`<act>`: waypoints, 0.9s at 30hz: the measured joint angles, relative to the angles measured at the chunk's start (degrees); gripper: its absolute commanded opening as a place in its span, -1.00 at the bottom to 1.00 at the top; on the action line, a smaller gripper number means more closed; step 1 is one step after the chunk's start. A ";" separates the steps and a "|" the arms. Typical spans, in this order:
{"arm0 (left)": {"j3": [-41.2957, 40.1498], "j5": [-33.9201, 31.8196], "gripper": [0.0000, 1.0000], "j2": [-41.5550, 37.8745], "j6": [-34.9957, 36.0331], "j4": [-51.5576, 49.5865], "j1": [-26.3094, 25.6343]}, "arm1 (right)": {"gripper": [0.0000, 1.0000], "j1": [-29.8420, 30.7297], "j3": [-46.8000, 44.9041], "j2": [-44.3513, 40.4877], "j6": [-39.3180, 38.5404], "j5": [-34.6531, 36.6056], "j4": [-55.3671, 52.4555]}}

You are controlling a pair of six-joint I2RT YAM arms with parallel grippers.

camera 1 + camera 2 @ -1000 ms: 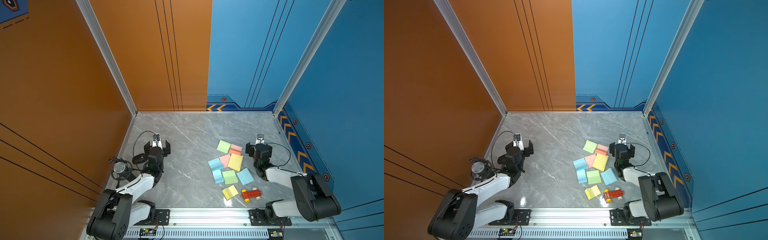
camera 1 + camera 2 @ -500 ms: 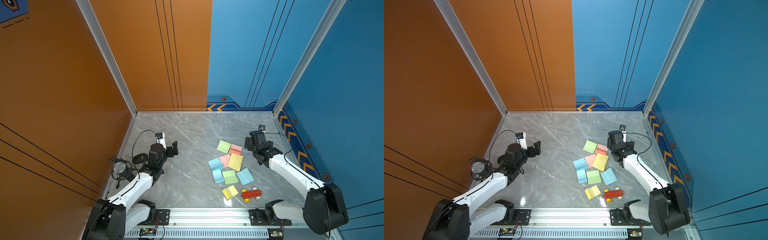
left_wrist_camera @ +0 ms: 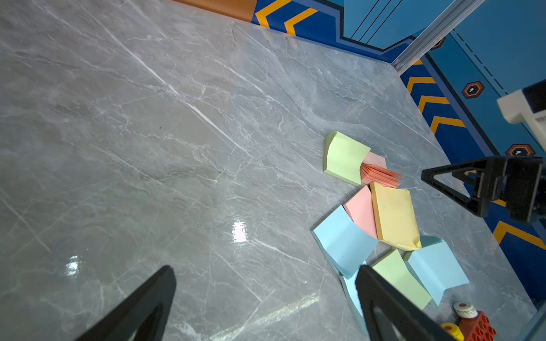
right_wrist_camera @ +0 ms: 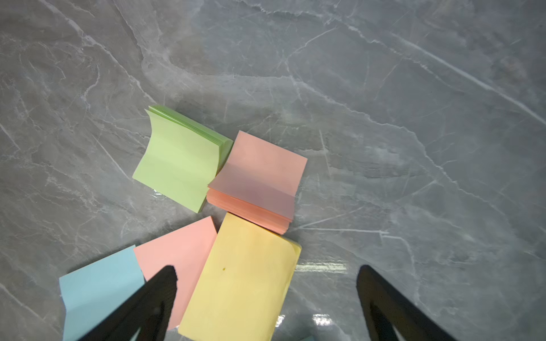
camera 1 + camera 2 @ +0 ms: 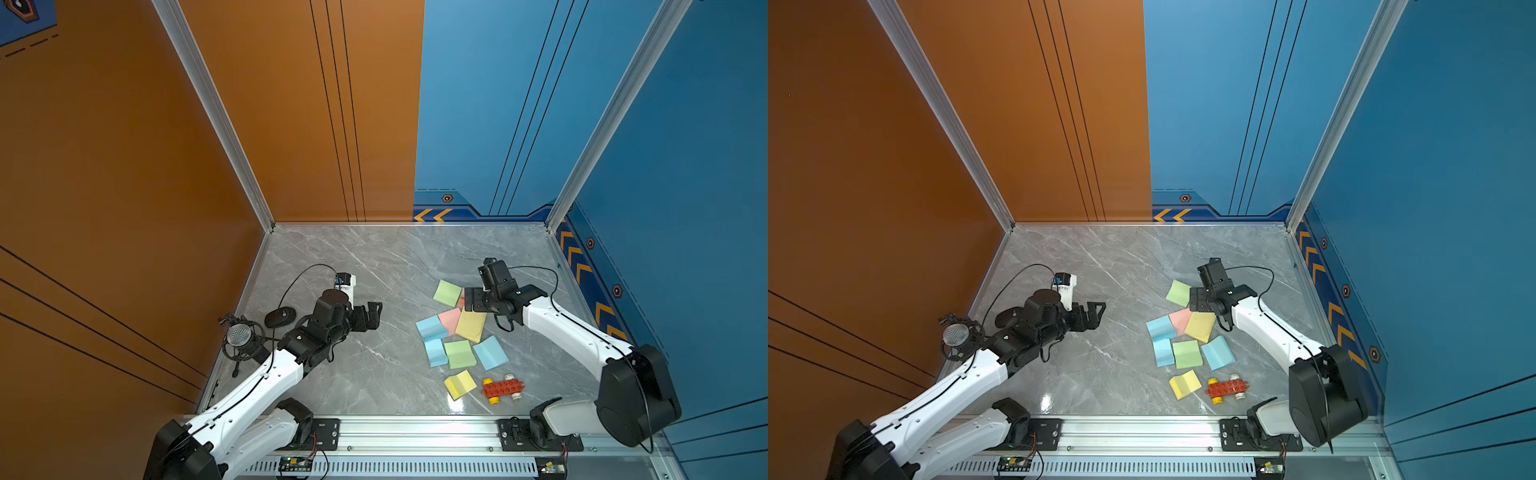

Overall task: Tear off pages from different memo pads
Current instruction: Move the memo pad to the center of the board.

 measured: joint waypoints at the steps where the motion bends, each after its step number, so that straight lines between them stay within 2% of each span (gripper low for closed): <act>1: 0.00 0.00 0.98 -0.24 -0.28 -0.74 -0.07 | 0.86 -0.50 1.99 2.95 -0.57 -1.73 0.28; 8: -0.39 0.11 1.00 0.61 -2.16 -2.99 -1.33 | 0.81 -3.19 13.92 20.15 -3.61 -11.23 1.36; 16: -0.59 -0.11 1.00 3.85 -2.40 -3.78 -3.80 | 0.79 -2.49 20.74 28.94 -5.66 -13.86 0.35; 21: -0.59 -1.16 0.99 5.01 -2.47 -3.80 -4.39 | 0.76 2.01 22.03 29.00 -4.22 -15.45 -0.35; 27: -0.59 -2.95 0.97 6.14 -3.32 -3.80 -4.59 | 0.74 11.39 22.38 29.00 -0.61 -18.08 -0.35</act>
